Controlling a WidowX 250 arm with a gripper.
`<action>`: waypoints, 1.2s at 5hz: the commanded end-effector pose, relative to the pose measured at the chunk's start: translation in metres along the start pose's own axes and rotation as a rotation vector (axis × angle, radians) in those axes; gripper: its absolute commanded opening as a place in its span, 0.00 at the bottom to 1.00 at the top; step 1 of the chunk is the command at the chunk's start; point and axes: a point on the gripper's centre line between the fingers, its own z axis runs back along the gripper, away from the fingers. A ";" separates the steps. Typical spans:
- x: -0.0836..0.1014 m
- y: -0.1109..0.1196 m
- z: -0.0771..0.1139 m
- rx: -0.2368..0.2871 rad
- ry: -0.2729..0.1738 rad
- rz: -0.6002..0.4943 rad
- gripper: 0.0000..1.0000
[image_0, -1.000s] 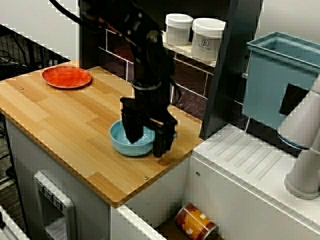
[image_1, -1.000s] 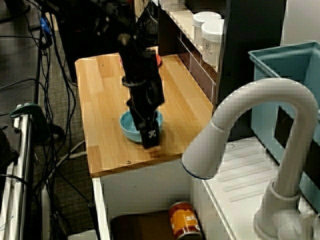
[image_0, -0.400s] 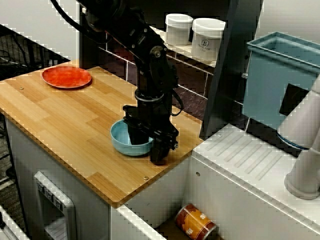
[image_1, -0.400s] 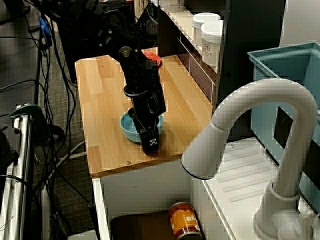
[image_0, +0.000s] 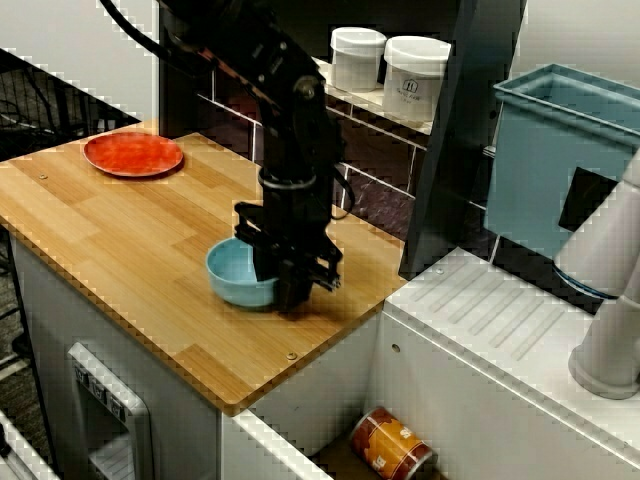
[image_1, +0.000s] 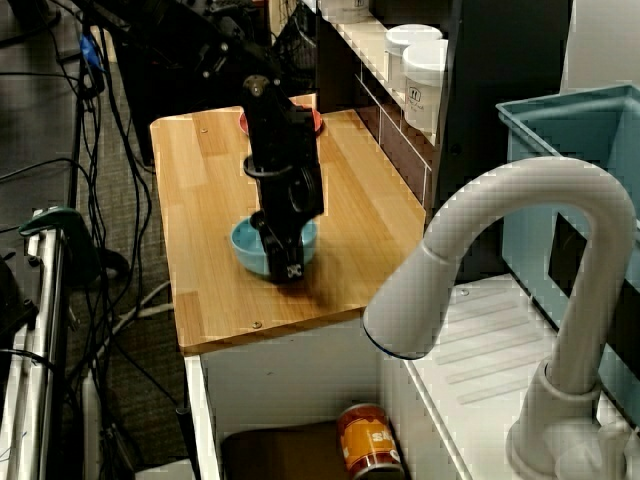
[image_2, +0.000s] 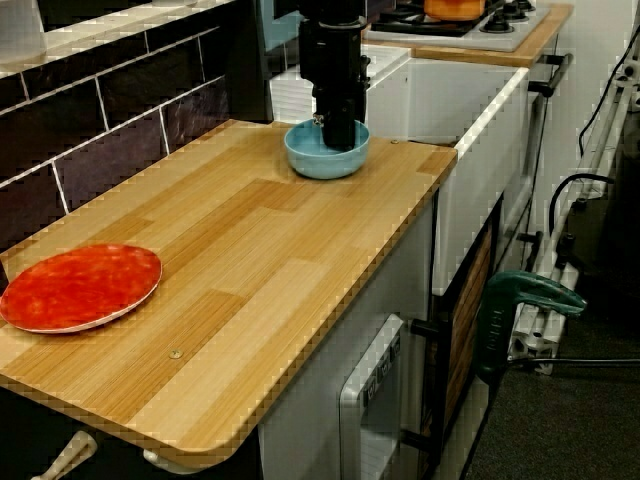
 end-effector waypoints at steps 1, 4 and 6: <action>0.000 0.039 0.014 0.015 -0.020 0.029 0.00; -0.037 0.142 0.019 0.043 -0.115 0.209 0.00; -0.036 0.186 0.021 0.028 -0.142 0.291 0.00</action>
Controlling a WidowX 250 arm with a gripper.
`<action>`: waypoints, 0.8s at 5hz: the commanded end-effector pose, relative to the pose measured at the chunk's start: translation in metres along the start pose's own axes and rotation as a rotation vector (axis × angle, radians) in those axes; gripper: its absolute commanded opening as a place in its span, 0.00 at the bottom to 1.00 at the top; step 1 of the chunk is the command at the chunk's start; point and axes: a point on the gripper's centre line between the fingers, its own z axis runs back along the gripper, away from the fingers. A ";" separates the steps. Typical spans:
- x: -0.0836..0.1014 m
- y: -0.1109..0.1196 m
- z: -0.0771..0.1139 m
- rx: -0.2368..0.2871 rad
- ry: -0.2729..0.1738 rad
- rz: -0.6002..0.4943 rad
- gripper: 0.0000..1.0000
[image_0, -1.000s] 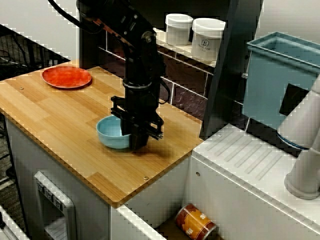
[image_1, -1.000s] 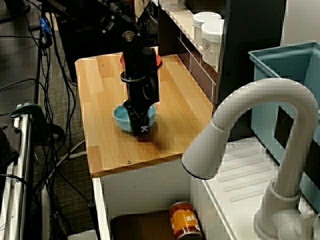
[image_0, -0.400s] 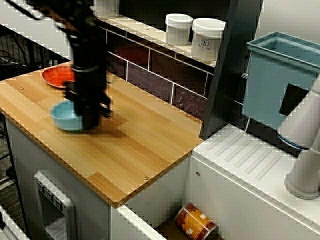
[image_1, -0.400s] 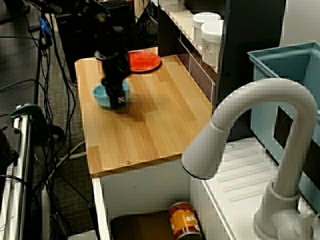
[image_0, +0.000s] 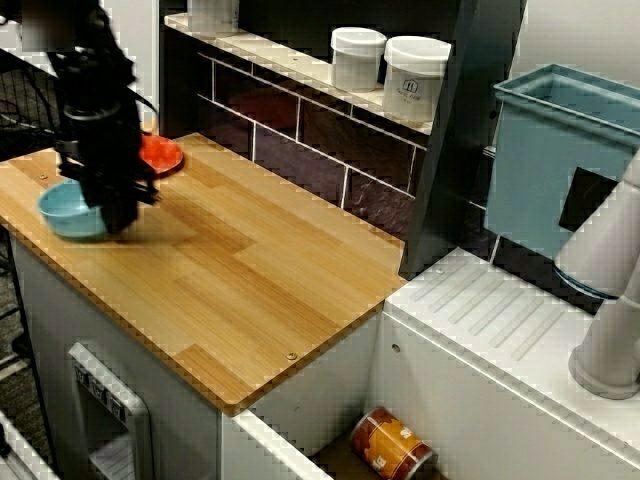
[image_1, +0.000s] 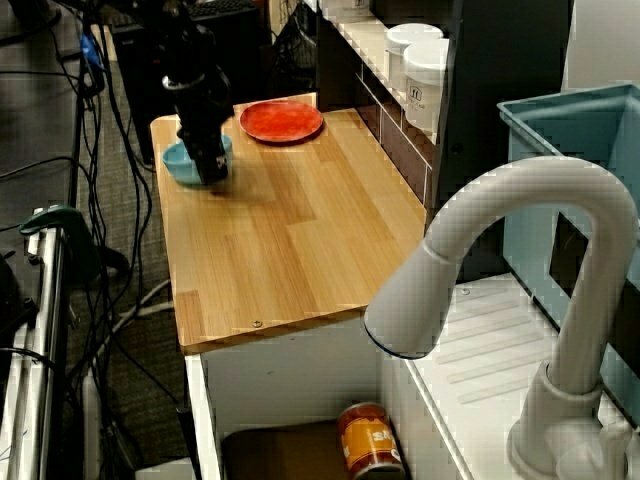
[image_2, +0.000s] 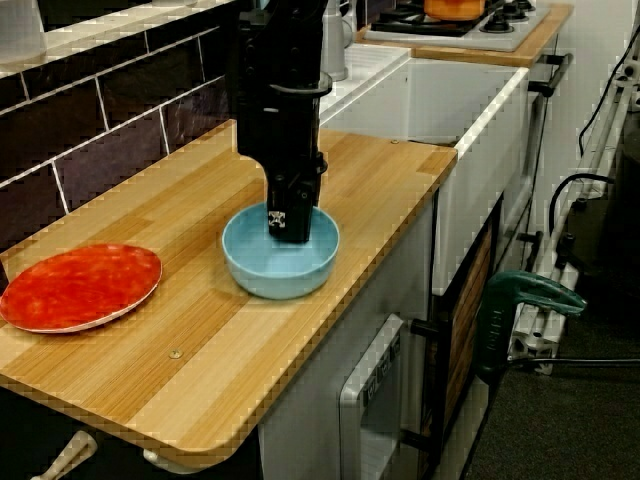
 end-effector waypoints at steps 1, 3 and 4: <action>0.016 0.025 0.004 0.027 -0.074 0.015 0.00; 0.025 0.022 -0.002 0.041 -0.103 -0.063 1.00; 0.022 0.017 0.009 -0.004 -0.090 -0.086 1.00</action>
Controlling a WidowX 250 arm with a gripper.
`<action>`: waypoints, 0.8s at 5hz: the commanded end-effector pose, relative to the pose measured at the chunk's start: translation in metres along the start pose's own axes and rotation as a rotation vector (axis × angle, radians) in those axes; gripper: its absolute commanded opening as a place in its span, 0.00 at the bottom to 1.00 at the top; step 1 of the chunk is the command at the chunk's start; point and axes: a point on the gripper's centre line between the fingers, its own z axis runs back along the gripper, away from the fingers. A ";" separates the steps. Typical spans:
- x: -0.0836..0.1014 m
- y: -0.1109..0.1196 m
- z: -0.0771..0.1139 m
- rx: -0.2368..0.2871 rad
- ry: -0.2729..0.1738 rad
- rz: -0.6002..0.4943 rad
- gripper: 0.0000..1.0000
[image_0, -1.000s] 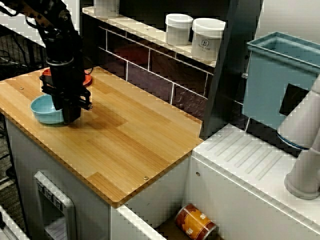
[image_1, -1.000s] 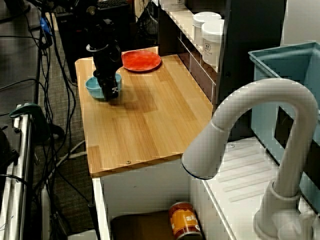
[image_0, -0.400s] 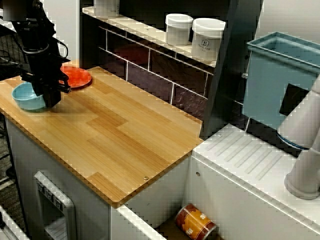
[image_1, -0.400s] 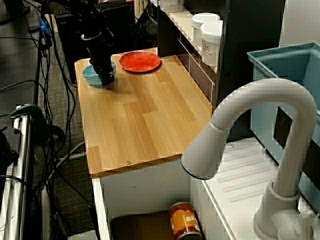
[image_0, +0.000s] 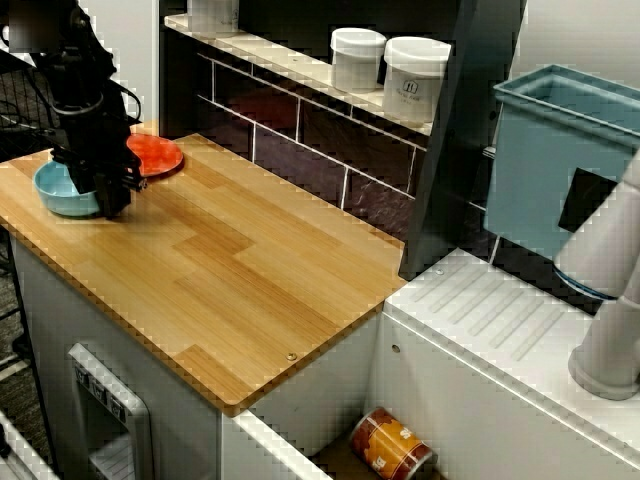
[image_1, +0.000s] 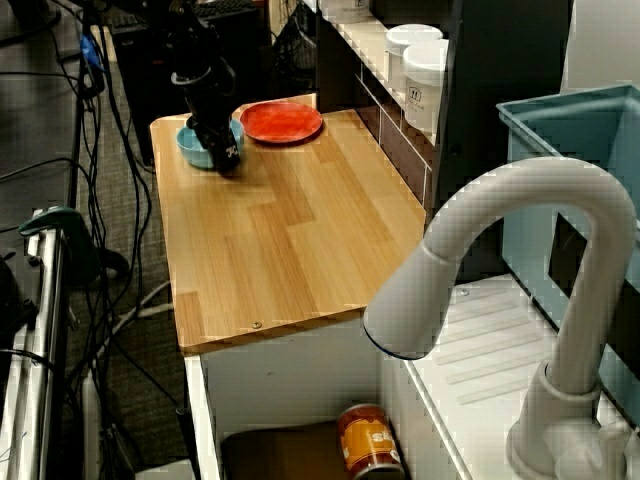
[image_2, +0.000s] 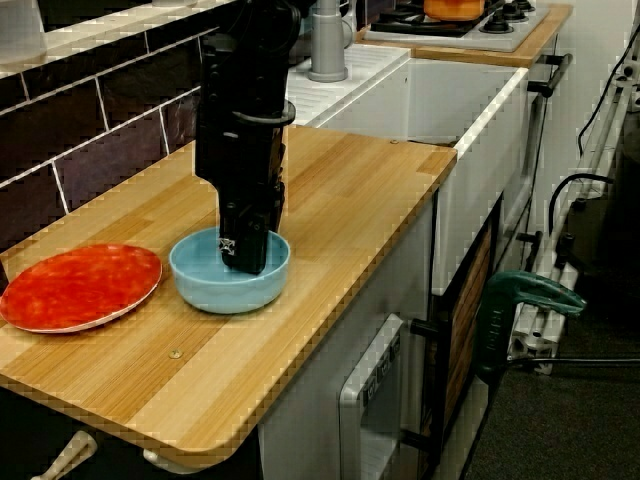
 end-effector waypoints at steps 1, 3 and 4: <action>-0.001 -0.015 0.032 -0.054 -0.011 -0.066 1.00; 0.005 -0.030 0.061 -0.060 -0.055 -0.083 1.00; 0.010 -0.010 0.065 -0.050 -0.091 -0.075 1.00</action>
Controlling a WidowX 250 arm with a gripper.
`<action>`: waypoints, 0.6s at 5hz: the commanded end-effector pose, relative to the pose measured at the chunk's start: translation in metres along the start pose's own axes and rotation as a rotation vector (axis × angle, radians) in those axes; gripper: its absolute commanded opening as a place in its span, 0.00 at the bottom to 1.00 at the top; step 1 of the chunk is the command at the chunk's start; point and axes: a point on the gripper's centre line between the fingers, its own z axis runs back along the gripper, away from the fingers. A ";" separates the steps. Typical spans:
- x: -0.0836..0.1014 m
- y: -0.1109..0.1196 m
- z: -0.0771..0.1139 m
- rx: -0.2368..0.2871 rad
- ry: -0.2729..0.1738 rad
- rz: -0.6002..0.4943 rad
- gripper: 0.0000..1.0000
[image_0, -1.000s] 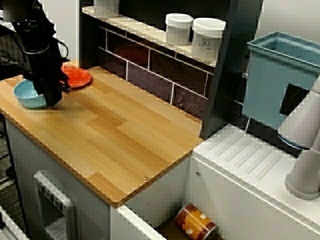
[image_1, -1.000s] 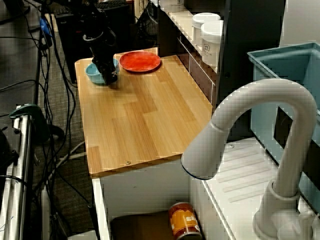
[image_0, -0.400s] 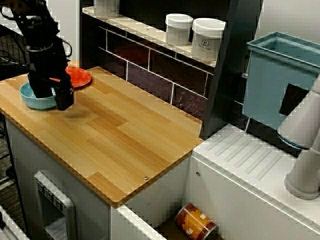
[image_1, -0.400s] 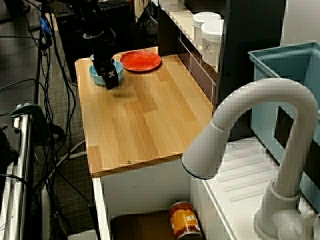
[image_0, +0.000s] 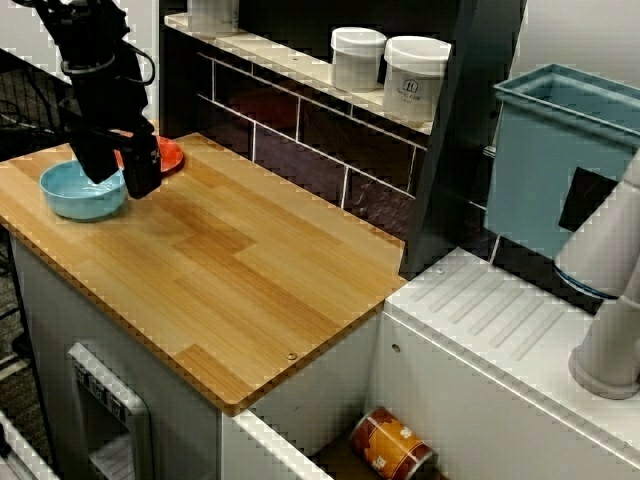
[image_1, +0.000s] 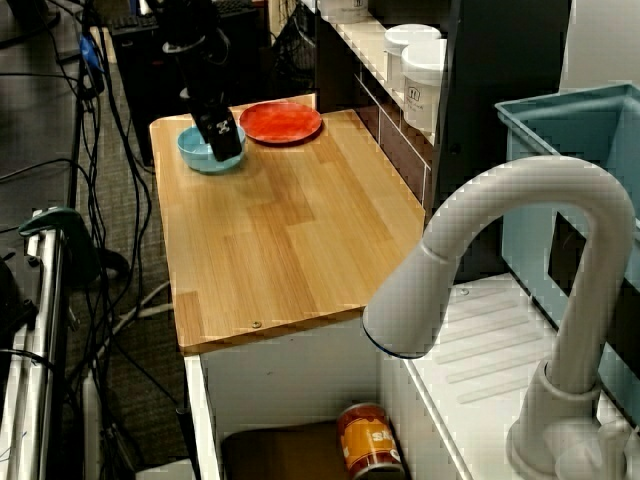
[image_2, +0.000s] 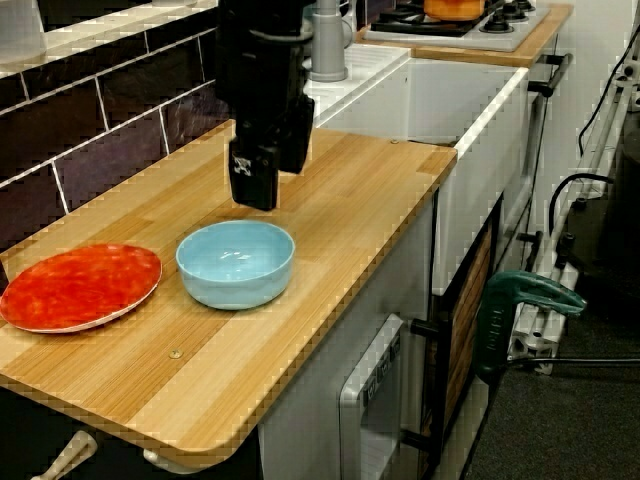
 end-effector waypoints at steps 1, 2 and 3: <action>0.008 0.053 0.023 0.030 -0.101 -0.039 1.00; 0.002 0.081 0.022 0.076 -0.115 -0.047 1.00; -0.002 0.094 0.016 0.071 -0.071 -0.146 1.00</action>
